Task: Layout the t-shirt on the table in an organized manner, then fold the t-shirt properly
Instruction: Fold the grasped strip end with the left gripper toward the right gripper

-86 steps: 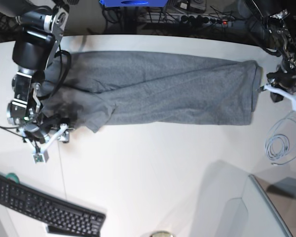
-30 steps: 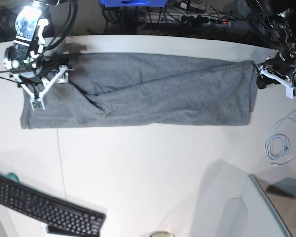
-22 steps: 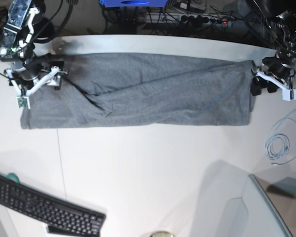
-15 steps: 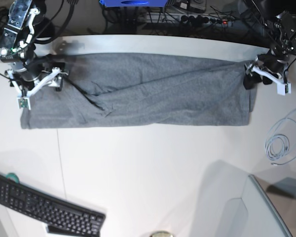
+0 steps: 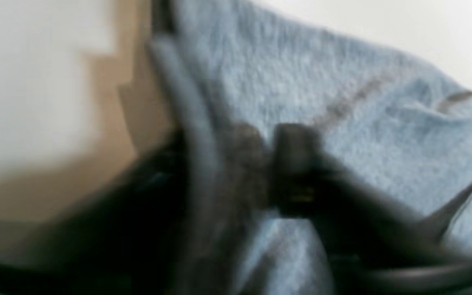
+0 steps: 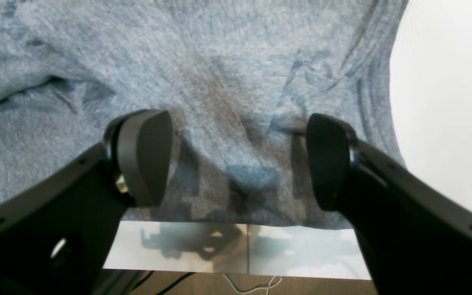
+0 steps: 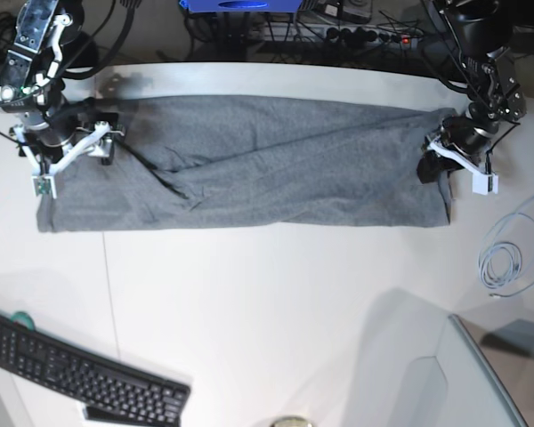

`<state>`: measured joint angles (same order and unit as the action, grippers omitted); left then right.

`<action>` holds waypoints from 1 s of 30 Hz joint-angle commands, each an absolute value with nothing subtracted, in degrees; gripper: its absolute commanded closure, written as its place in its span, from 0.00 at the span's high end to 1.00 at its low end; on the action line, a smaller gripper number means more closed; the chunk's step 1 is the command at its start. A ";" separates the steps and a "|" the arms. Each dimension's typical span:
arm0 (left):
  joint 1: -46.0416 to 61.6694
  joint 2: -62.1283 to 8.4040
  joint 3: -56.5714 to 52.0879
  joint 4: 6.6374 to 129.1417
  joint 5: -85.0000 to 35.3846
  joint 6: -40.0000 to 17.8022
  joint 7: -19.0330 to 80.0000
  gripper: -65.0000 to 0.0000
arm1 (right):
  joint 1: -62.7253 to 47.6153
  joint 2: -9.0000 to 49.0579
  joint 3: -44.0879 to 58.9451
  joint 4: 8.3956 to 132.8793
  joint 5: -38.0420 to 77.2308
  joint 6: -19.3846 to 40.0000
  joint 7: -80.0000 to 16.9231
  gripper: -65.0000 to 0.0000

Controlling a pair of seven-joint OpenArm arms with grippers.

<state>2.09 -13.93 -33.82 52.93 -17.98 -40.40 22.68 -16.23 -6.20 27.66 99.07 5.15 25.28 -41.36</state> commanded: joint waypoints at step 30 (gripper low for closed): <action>9.54 -9.45 -6.02 84.97 -15.43 -15.87 26.33 0.00 | -15.60 -6.02 27.74 100.00 5.76 25.19 -40.31 0.74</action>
<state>9.80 -8.80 -5.74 84.18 -15.03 -15.44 27.64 -15.94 -6.33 27.66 99.02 5.15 25.30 -41.39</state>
